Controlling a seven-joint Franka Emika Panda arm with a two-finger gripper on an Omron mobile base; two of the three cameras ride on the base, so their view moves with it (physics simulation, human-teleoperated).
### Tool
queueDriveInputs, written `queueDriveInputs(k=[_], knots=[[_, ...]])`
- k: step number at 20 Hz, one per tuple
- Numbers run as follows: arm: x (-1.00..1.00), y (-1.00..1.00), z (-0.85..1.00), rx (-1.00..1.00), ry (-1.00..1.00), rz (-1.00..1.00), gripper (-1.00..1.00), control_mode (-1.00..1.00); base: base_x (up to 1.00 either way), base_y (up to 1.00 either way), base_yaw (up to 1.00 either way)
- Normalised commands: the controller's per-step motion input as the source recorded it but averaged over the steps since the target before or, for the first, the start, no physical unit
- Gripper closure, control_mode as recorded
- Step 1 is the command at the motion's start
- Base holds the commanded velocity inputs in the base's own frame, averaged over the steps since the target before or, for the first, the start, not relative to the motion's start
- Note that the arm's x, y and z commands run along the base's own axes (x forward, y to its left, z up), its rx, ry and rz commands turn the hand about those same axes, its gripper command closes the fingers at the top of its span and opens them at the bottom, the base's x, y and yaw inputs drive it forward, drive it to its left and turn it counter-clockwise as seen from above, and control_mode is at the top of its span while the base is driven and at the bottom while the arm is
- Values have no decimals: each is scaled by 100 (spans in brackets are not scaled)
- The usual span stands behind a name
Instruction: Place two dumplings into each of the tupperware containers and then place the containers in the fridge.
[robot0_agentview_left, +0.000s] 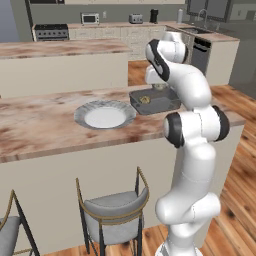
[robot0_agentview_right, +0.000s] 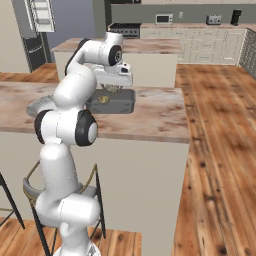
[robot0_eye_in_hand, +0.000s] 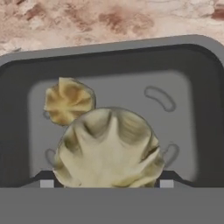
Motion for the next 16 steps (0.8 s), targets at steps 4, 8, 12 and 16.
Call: queueDriveInputs(k=[4, 8, 12, 16], knots=[[28, -22, -35, 0, 0, 0, 100, -100, 0, 0, 0], [27, -5, -38, 0, 2, 0, 100, -100, 0, 0, 0], [13, -4, -21, 0, 9, 0, 100, -100, 0, 0, 0], [1, 0, -17, 0, 13, 0, 100, -100, 0, 0, 0]])
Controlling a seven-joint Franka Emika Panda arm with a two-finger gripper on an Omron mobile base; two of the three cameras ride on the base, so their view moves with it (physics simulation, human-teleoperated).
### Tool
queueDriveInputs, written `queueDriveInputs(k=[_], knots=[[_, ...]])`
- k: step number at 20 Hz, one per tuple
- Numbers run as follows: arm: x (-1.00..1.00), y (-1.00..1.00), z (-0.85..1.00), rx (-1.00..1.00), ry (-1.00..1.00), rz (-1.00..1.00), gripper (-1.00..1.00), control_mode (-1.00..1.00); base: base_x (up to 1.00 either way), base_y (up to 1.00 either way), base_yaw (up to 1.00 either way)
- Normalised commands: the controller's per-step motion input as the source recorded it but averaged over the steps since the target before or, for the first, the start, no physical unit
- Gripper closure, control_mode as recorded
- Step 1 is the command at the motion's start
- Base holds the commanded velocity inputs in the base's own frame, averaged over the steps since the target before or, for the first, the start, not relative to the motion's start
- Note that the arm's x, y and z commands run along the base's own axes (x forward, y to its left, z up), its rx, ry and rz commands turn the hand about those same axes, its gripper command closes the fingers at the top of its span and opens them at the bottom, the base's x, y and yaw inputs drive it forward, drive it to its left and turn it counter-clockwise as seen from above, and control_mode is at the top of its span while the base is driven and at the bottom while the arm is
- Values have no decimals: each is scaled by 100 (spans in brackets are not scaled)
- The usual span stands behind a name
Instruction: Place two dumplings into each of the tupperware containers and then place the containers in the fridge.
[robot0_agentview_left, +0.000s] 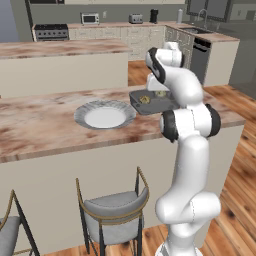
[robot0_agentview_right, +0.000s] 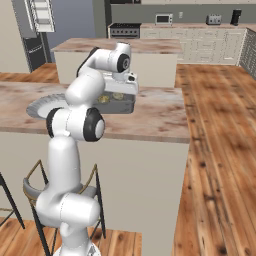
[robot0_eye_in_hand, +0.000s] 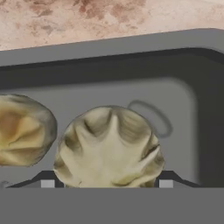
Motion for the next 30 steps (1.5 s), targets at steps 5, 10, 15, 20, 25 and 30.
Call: queueDriveInputs(k=[5, 10, 15, 20, 25, 30], knots=[[1, 0, -15, 0, 12, 0, -100, -100, 0, 0, 0], [0, 0, 0, 0, 1, 0, -100, -100, 0, 0, 0], [-2, 0, 2, 0, 0, 0, -100, -100, 0, 0, 0], [-30, -8, 23, 0, 0, -5, -100, -100, 0, 0, 0], [-71, -39, 37, 0, 0, -12, -100, -100, 0, 0, 0], [-46, -73, -4, 0, -1, -16, -100, -100, 0, 0, 0]])
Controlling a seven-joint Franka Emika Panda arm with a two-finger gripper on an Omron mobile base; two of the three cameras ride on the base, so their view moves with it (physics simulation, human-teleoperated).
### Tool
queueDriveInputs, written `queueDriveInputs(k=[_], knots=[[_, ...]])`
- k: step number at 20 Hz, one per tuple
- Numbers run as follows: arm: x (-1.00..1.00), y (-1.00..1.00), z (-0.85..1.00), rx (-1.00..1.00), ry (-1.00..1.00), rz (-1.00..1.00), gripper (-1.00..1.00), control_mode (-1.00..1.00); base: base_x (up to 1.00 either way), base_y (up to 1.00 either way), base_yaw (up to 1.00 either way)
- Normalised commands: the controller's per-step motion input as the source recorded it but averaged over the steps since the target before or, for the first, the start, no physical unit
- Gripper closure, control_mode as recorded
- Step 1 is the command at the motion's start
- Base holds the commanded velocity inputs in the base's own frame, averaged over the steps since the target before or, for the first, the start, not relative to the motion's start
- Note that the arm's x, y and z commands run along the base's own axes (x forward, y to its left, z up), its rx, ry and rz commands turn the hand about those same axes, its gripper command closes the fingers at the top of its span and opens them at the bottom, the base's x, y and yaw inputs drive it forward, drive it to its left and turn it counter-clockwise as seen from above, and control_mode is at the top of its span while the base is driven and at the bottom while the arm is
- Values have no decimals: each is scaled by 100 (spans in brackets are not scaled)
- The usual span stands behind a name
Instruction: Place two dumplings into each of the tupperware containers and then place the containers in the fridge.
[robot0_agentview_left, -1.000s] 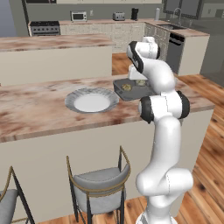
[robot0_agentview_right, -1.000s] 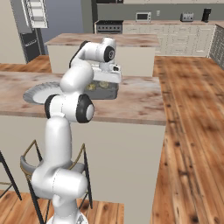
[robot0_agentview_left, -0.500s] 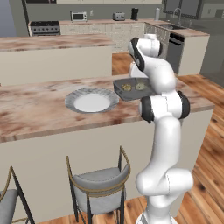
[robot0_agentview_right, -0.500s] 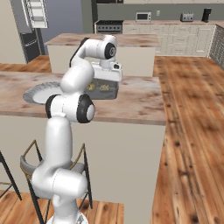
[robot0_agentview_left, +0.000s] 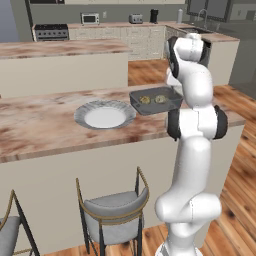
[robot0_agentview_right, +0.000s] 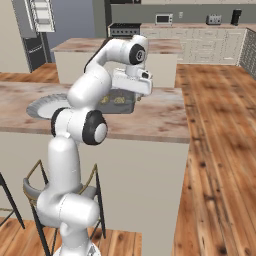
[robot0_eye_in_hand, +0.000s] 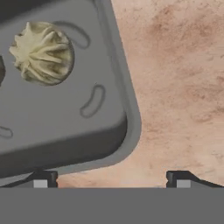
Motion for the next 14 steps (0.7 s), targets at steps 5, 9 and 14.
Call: queueDriveInputs(k=[5, 9, 14], knots=[[0, -15, -36, -1, -7, -15, -100, -100, 0, 0, 0], [0, 0, -37, -3, -8, -12, -100, -100, 0, 0, 0], [1, 16, -30, -5, -9, -7, -100, -100, 0, 0, 0]])
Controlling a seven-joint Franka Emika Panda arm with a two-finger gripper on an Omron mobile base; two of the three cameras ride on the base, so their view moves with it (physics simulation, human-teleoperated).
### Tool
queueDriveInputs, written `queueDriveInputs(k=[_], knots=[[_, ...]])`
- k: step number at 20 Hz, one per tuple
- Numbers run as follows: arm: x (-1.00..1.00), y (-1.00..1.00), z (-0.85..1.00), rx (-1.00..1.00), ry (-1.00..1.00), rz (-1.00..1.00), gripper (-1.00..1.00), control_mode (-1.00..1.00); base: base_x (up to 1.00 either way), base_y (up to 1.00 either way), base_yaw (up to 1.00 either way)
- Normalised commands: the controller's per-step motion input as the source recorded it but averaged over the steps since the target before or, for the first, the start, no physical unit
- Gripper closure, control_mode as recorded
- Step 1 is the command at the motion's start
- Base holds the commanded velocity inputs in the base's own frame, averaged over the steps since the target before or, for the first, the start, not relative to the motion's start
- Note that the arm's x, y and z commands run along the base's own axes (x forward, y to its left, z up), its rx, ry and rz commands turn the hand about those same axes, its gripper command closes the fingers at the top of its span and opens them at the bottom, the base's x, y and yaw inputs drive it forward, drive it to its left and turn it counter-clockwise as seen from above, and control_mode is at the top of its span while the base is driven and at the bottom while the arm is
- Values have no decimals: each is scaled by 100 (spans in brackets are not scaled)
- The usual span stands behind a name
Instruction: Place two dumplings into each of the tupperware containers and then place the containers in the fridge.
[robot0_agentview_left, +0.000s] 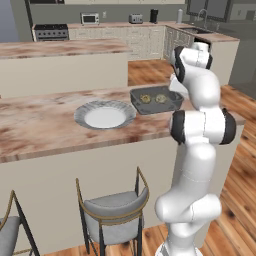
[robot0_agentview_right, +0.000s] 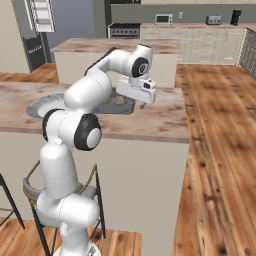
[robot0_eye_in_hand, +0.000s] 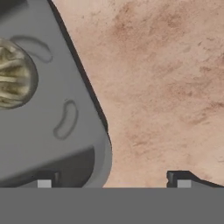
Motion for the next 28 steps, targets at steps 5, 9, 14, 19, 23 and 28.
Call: queueDriveInputs(k=[5, 9, 14, 19, 23, 28], knots=[[1, 21, 0, -4, -20, -2, -100, -100, 0, 0, 0], [13, 6, -3, -1, -18, -1, -100, -100, 0, 0, 0], [16, 0, -2, 0, -5, -1, -100, -100, 0, 0, 0], [23, 0, 0, 0, 10, -1, -100, -100, 0, 0, 0], [3, 0, -6, 0, 13, 0, -100, -100, 0, 0, 0], [0, 0, -1, 0, 6, 0, 100, -100, 0, 0, 0]])
